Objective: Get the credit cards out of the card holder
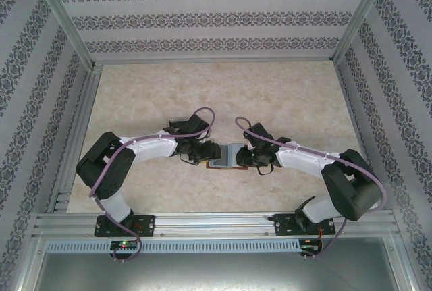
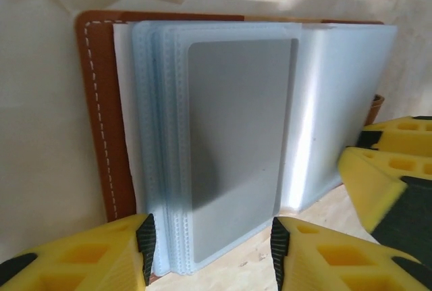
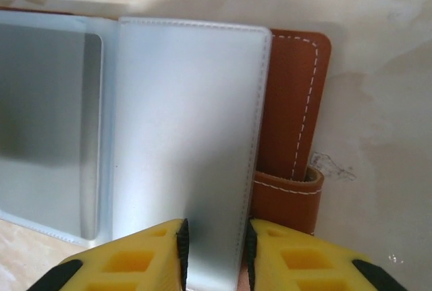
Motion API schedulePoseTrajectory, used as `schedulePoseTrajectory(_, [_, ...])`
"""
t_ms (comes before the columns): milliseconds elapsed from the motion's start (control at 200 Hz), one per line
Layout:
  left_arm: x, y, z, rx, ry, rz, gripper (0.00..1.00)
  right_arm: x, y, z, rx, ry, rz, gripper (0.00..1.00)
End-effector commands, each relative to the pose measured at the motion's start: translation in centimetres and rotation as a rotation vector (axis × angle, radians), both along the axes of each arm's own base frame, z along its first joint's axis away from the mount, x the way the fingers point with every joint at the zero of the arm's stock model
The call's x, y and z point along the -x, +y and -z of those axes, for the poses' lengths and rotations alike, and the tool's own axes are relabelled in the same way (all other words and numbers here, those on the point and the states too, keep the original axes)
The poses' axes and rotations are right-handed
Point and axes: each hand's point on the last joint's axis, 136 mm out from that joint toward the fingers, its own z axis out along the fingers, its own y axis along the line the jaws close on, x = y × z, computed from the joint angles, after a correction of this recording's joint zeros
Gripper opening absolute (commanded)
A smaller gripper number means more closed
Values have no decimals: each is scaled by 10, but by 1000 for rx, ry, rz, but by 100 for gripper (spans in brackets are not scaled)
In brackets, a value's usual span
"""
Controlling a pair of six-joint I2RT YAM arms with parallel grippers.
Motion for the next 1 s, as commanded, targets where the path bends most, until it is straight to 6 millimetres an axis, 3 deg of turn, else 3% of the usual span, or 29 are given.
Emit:
schedulePoseTrajectory(0, [-7, -16, -15, 50, -38, 17, 48, 4, -2, 10, 28, 14, 2, 29])
schedulePoseTrajectory(300, [-11, -20, -27, 38, -70, 38, 48, 5, -1, 15, 39, 28, -8, 26])
schedulePoseTrajectory(455, [-10, -24, -21, 22, -50, 50, 48, 5, -1, 14, 40, 27, -11, 26])
schedulePoseTrajectory(674, [-13, -8, -12, -81, -55, 19, 48, 4, -2, 14, 40, 27, -12, 26])
schedulePoseTrajectory(994, [-9, -11, 4, -102, -1, 33, 47, 3, -1, 15, 35, 30, -11, 25])
